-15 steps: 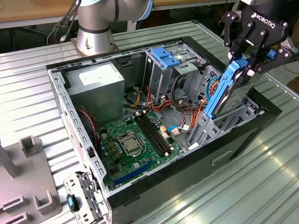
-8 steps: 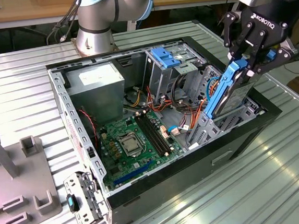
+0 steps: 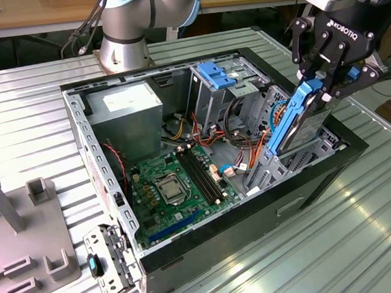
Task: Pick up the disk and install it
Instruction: 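Insert the disk into the insertion slot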
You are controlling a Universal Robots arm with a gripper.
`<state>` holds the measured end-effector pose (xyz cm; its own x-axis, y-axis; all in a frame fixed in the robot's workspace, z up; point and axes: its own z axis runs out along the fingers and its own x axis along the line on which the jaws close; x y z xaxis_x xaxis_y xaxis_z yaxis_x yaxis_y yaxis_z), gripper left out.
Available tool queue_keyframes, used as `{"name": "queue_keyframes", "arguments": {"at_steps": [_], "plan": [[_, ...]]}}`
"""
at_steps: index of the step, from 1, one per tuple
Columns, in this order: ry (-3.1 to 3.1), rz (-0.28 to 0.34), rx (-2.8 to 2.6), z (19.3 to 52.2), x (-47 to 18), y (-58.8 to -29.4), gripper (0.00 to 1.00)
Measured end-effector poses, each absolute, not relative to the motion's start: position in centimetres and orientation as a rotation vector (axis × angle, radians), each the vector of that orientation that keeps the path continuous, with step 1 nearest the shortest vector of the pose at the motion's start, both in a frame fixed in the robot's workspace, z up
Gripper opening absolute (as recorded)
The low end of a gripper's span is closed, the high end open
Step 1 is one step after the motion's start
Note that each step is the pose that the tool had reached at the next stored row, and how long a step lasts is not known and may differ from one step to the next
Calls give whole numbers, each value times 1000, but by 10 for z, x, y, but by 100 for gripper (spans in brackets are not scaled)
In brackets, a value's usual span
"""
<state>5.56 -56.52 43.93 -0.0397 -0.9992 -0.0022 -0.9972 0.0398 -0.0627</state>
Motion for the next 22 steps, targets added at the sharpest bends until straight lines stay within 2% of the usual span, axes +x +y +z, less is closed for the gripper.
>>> {"name": "queue_keyframes", "arguments": {"at_steps": [22], "plan": [[2232, -68, -2145, 432, 56, -565, 37]]}}
